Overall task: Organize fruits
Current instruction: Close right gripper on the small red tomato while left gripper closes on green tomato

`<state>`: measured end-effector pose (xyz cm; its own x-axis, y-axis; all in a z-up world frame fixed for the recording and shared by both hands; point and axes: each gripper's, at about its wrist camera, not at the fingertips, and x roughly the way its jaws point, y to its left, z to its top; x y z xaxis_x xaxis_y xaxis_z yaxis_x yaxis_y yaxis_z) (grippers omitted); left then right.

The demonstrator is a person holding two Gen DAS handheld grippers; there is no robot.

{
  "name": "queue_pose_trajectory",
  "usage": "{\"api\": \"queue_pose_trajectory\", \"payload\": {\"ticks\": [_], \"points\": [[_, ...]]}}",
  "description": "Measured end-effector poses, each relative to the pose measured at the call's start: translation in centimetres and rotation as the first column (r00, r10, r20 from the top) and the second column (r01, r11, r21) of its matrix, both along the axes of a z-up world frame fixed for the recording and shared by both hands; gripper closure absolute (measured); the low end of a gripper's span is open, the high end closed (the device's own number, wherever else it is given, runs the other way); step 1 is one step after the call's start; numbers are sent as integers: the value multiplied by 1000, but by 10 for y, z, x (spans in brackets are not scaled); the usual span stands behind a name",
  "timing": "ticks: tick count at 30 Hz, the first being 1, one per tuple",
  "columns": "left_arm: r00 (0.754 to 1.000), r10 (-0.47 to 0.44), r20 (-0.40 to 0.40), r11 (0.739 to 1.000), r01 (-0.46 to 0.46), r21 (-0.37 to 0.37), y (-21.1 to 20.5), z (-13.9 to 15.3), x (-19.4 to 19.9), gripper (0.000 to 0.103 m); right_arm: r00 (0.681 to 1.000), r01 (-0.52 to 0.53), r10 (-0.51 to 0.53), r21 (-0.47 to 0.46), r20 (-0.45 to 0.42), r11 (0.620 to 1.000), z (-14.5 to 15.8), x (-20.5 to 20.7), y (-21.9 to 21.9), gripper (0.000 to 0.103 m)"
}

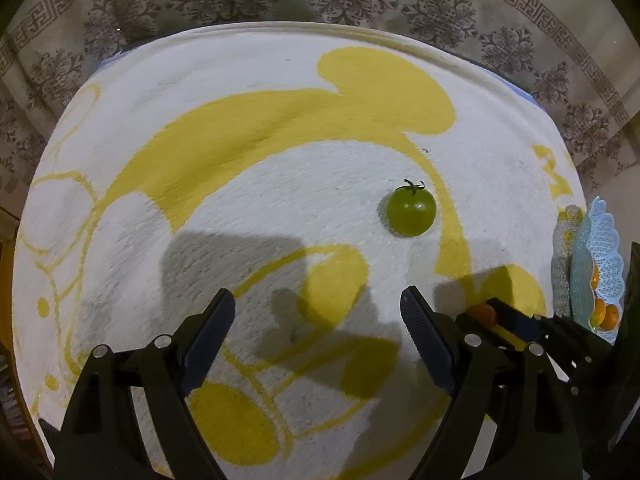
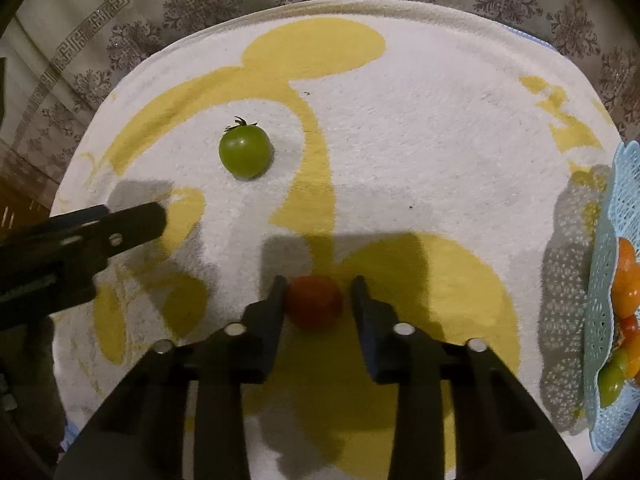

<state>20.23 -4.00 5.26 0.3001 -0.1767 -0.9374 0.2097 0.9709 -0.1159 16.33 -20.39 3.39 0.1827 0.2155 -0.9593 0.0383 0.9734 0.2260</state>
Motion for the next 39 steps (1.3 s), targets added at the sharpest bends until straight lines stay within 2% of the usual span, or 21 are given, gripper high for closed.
{"api": "queue_pose_trajectory", "payload": {"ticks": [9,18,22,24,27,29,39], "points": [[998,-54,20,999,54,-9,-28,-1,11,19,999,34,-34,34,-8,999,10,-10,-12,76],[996,-86,33,996,87,-11,-54,-10,35,20,996,87,-87,27,-3,996,22,-26,-32,76],[997,-69,-25,997,69,-30,-57,-23,48,35,994,105,-105,23,4,994,28,-35,-41,76],[998,-61,-21,998,61,-24,-58,-24,49,37,994,112,-113,22,8,993,31,-39,-45,76],[998,-69,-3,997,69,-24,-60,-23,49,49,993,118,-118,25,9,993,34,-46,-50,76],[996,-89,-1,995,89,-48,-62,-20,47,67,993,118,-118,28,11,993,37,-51,-52,76],[997,-80,14,996,81,-33,-66,-3,16,69,991,133,-135,92,21,987,52,-67,-68,76]]}}
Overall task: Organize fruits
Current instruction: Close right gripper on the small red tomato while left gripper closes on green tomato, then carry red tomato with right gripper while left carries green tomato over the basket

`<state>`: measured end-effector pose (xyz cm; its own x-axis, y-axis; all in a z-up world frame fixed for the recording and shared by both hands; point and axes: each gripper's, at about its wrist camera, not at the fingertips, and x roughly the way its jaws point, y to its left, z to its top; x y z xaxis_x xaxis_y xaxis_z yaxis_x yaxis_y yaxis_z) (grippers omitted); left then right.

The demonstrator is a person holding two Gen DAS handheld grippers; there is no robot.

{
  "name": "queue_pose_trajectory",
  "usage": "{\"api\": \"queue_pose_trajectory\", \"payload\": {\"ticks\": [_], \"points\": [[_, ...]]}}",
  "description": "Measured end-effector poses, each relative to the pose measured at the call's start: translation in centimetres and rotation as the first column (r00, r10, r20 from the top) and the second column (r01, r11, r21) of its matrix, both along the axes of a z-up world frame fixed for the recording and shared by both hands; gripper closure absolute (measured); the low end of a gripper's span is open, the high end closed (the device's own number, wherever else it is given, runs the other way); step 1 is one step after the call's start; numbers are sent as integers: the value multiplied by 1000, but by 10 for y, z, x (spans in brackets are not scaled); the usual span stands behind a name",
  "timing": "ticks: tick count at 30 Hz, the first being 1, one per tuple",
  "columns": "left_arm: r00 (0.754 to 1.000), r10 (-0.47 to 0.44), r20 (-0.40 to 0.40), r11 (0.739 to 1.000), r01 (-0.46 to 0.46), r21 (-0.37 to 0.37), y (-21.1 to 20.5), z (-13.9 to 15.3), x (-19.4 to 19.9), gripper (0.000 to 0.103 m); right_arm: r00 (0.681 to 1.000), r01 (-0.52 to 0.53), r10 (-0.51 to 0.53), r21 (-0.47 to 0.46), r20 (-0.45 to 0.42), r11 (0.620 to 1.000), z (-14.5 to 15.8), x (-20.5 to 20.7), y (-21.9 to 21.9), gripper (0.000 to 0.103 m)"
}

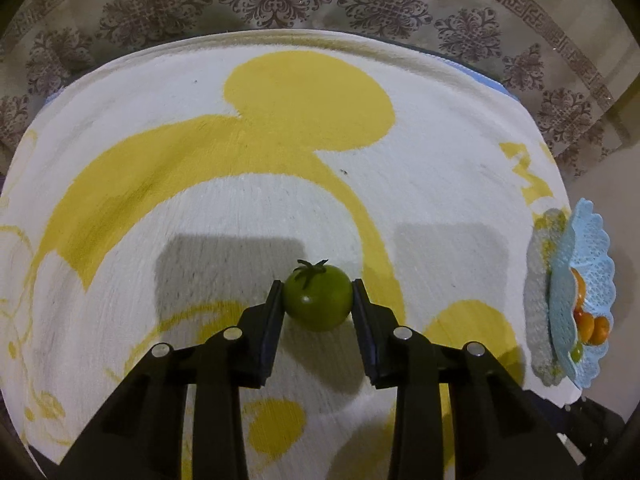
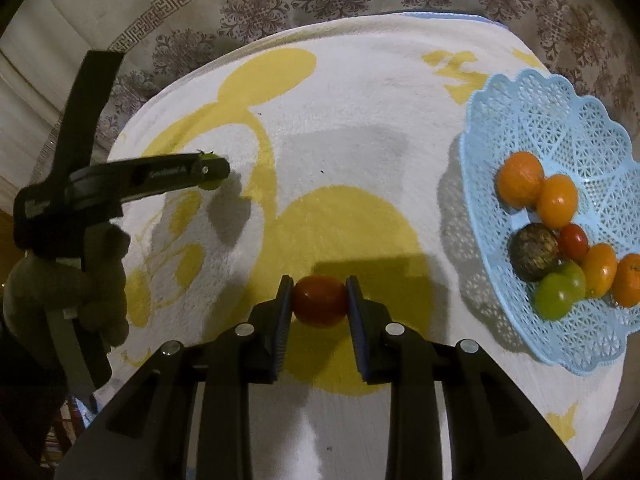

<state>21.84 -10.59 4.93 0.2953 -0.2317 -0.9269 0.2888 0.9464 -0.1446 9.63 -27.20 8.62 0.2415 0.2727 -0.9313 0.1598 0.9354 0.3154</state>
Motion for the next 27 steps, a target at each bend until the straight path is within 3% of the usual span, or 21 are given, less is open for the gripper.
{"api": "queue_pose_trajectory", "payload": {"ticks": [10,27], "points": [[999,14,40,1000,-14,8,-15,28,-52,69,1000,-11,11,32,9,999,18,-24,-15,76],[993,-16,114,1000,17,-9,-65,71,-116,69,997,19,-20,23,78,1000,55,-71,-80,76]]}}
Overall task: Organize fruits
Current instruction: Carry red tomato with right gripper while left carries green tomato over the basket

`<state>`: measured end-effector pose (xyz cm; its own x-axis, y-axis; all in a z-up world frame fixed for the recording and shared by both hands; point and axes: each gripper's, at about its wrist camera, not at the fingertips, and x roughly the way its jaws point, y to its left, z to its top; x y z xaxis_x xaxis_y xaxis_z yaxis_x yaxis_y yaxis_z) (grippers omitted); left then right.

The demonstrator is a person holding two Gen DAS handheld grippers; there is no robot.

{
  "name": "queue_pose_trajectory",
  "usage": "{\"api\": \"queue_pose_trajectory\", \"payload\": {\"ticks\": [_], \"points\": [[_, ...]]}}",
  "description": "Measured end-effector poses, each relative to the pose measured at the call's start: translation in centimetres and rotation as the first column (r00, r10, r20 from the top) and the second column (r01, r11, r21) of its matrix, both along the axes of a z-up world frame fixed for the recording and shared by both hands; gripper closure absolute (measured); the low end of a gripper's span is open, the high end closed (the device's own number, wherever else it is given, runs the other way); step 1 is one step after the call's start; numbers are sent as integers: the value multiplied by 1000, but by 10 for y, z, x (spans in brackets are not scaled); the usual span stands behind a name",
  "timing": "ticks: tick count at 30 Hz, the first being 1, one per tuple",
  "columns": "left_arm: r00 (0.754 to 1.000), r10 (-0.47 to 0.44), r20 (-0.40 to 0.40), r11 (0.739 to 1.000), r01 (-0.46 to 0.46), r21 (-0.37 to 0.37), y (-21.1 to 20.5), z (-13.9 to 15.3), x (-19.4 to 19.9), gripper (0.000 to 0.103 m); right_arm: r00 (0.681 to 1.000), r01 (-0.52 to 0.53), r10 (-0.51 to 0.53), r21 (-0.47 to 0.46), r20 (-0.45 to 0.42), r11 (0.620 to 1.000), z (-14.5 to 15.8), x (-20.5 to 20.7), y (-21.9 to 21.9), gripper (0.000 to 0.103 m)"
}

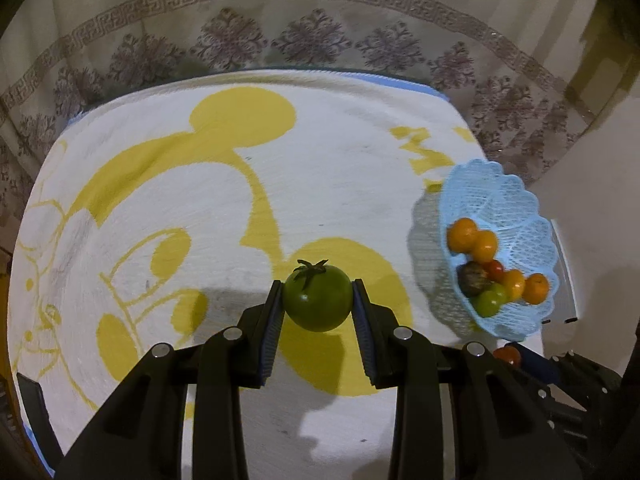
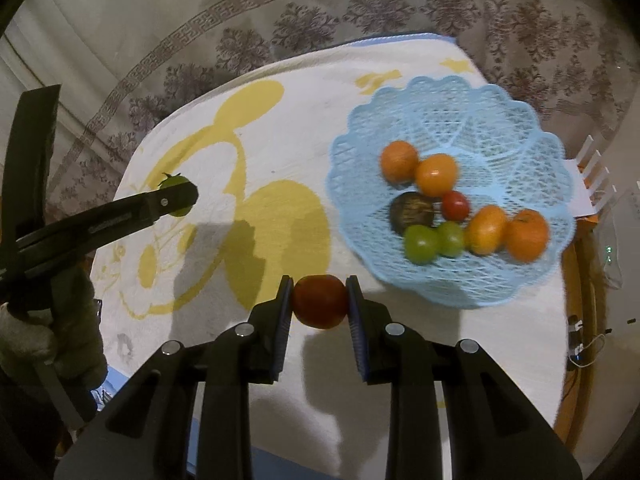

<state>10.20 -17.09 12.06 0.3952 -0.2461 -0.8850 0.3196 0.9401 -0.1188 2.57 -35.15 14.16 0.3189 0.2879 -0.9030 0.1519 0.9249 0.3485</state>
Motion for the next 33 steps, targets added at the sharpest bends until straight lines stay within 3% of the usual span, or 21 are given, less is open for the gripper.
{"api": "queue_pose_trajectory", "payload": {"ticks": [14,33], "points": [[993,-102,57,995,103,-19,-65,25,-31,69,992,118,-116,-34,54,992,24,-20,-75,76],[976,-192,103,980,196,-28,-128,37,-40,69,984,134,-126,-57,128,989,42,7,-115,76]]}}
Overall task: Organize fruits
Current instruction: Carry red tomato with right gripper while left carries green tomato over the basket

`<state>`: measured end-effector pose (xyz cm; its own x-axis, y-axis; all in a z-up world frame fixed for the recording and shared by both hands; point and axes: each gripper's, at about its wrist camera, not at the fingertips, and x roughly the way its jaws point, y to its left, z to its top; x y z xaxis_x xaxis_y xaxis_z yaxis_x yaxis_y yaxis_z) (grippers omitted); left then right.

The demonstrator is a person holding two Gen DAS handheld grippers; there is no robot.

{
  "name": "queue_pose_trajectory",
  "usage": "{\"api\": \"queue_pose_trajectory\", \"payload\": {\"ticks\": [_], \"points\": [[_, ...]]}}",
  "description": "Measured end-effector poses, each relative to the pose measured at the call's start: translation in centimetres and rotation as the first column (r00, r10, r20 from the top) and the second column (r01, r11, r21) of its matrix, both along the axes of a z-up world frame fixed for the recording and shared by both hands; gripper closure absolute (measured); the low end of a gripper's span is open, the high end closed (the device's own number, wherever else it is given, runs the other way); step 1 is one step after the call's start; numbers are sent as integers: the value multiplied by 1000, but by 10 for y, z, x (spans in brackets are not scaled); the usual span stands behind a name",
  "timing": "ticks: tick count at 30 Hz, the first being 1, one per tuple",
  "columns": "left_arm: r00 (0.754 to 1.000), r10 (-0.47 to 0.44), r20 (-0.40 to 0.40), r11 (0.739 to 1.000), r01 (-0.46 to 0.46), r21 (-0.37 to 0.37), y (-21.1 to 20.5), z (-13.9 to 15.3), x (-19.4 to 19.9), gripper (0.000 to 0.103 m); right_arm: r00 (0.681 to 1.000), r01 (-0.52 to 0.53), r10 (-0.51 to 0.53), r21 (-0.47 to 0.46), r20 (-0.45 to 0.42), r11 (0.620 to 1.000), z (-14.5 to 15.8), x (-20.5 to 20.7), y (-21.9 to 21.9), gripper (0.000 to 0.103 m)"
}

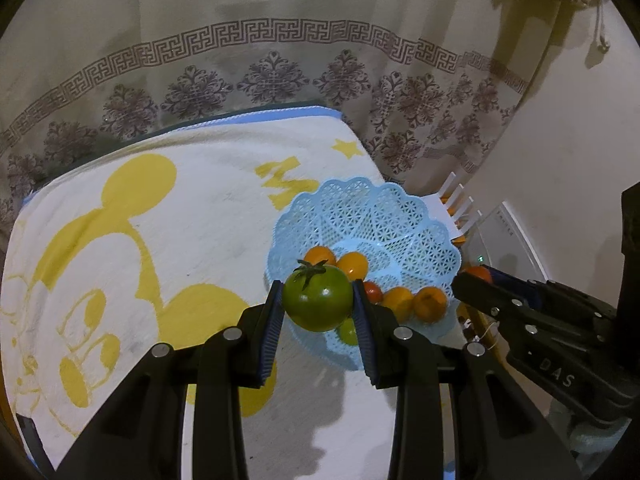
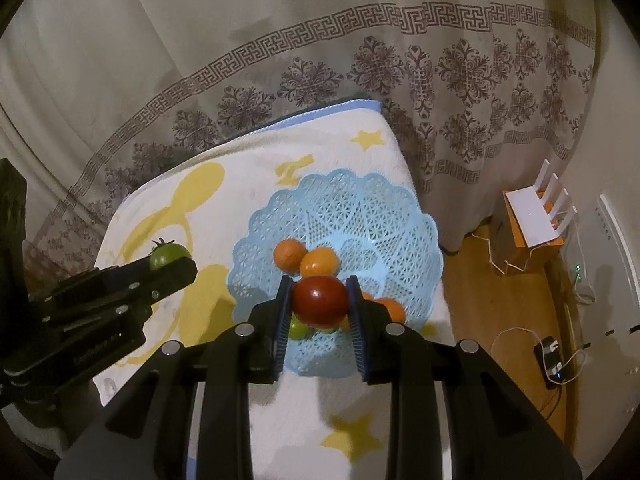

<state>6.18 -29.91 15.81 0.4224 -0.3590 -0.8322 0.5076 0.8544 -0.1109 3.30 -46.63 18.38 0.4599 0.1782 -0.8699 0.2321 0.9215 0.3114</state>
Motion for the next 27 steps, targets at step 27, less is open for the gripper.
{"api": "queue_pose_trajectory", "payload": {"ticks": [27], "points": [[1000,-29,-4,999,29,22,-22,-9,14,69,999,23,-23,2,-25,1000,-17,21,-16,76]]}}
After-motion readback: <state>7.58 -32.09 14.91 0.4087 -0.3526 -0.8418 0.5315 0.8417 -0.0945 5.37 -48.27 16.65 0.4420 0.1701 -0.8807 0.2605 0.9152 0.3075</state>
